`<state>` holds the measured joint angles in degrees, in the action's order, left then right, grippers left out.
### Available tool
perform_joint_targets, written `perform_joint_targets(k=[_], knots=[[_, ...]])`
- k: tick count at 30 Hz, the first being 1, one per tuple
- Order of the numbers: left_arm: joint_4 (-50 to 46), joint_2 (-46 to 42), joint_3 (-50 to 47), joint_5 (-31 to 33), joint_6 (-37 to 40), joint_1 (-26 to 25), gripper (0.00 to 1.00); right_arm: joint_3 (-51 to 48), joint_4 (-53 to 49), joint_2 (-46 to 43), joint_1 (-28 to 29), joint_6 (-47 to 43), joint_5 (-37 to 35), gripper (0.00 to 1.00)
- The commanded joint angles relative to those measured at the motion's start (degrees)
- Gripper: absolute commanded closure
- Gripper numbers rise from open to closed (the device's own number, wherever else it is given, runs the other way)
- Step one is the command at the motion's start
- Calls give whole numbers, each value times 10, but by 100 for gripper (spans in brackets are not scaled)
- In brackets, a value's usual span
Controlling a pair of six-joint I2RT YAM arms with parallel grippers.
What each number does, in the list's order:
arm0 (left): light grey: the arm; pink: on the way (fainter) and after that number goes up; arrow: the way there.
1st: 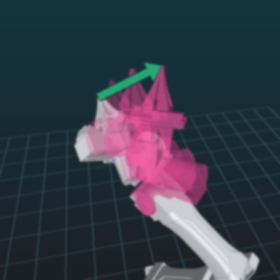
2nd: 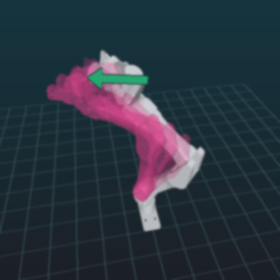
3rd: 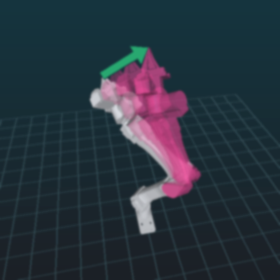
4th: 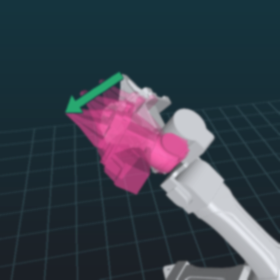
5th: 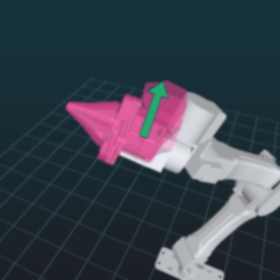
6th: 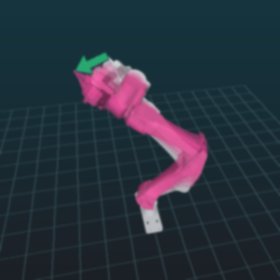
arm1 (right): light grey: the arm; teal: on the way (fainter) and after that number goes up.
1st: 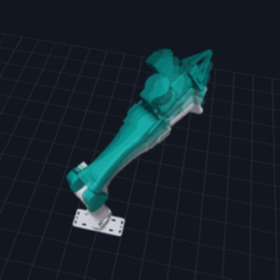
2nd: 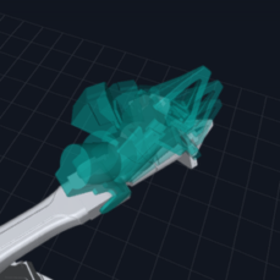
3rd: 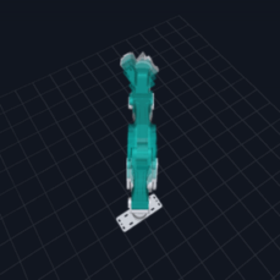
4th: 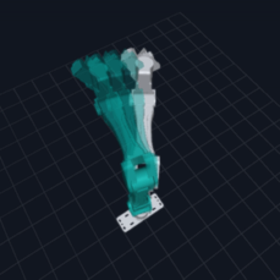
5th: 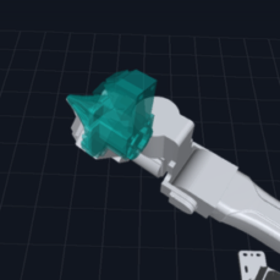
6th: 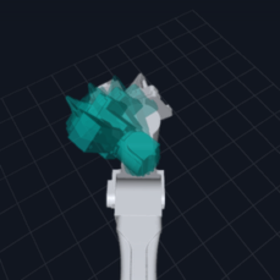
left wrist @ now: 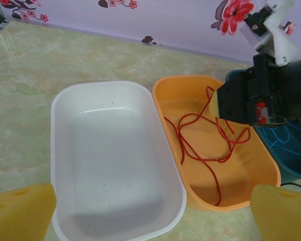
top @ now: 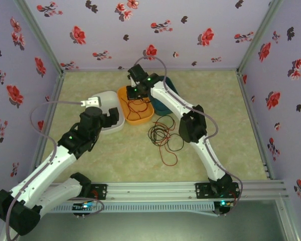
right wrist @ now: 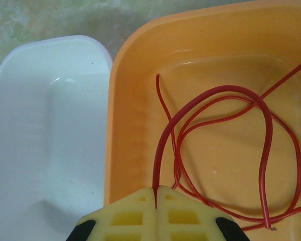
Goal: Untangle the cables
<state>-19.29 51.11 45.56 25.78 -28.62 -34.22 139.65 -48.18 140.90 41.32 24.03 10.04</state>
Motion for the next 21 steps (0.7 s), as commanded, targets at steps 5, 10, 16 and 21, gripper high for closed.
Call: perform_joint_targets(k=[5, 10, 16, 21], knots=[[12, 7, -7, -3, -13, 5, 0, 22, 29, 34, 5, -13, -5, 84], [10, 10, -4, -3, -13, 4, 0, 48, 4, 35, 5, -36, -20, 64], [13, 11, -1, -3, -14, 6, 0, 58, -14, 11, 5, -54, -42, 54], [11, 13, 3, -3, -13, 7, 0, 37, -26, -32, 5, -57, -72, 46]])
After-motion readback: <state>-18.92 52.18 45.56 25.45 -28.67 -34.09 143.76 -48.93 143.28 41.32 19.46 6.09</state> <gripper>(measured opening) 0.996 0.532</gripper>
